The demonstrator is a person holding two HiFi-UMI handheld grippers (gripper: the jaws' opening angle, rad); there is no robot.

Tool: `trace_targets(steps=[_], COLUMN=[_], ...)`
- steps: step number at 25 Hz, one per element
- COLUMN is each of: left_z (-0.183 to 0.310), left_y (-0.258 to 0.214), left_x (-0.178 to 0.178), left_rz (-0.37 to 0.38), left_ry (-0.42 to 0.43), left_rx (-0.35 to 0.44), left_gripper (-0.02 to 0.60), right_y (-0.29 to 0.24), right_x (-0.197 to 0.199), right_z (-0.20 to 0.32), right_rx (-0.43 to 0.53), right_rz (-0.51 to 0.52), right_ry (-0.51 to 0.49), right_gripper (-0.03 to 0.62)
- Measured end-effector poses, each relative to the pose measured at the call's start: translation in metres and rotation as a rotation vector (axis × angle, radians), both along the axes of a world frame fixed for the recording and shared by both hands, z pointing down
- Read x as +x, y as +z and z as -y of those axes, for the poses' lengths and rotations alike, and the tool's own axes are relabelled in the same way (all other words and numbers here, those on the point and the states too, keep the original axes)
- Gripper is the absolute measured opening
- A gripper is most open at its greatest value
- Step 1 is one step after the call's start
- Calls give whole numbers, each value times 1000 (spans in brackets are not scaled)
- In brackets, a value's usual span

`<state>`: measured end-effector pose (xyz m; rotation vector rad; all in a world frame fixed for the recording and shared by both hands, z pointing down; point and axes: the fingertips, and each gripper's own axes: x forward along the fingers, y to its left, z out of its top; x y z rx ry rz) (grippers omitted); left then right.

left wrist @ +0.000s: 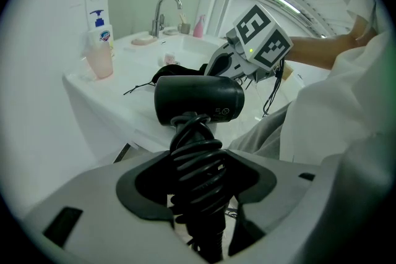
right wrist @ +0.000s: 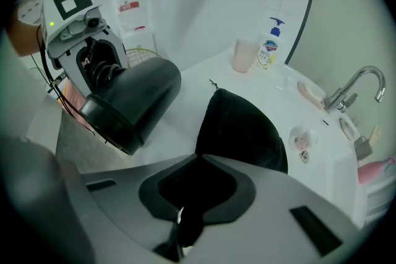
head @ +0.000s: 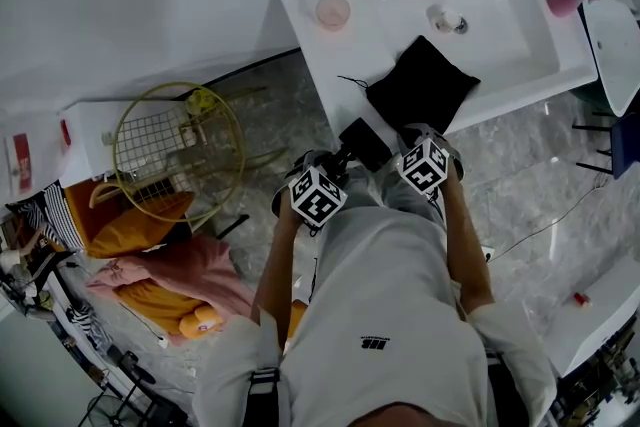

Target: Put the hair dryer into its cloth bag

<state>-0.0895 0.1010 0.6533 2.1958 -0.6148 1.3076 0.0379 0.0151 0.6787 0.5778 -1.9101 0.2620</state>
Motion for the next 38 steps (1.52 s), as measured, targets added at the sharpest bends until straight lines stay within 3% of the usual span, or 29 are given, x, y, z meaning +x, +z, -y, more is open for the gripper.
trace_targets(steps=[3, 11, 16, 20, 23, 25, 26, 29, 32, 34, 38], left_z=[0, 1, 1, 0, -3, -5, -6, -8, -9, -9, -9], left_y=[-1, -1, -1, -3, -3, -2, -2, -1, 1, 1, 0], left_x=[-1, 2, 5, 6, 5, 4, 3, 1, 0, -1, -2], left_rz=[-1, -7, -9, -11, -10, -9, -8, -7, -8, -8, -12], left_ry=[-1, 9, 19, 19, 17, 14, 11, 5, 1, -2, -5], left_rx=[2, 2, 7, 7, 6, 4, 2, -2, -5, -6, -3], left_gripper=[276, 276, 276, 276, 275, 275, 276, 276, 276, 276, 276], right_y=[-4, -30, -41, -31, -16, -11, -11, -7, 5, 11, 0], right_x=[-3, 1, 1, 8, 6, 1, -1, -10, -13, -13, -14], right_z=[-1, 6, 6, 9, 5, 4, 5, 15, 20, 21, 21], right_rx=[-5, -17, -8, 51, 21, -15, -16, 12, 33, 41, 27], right_rz=[24, 206, 251, 126, 84, 104, 113, 98, 18, -23, 38], right_ry=[22, 182, 210, 140, 78, 71, 74, 72, 35, 20, 75], right_gripper=[29, 26, 26, 28, 44, 157, 166, 156, 122, 41, 28])
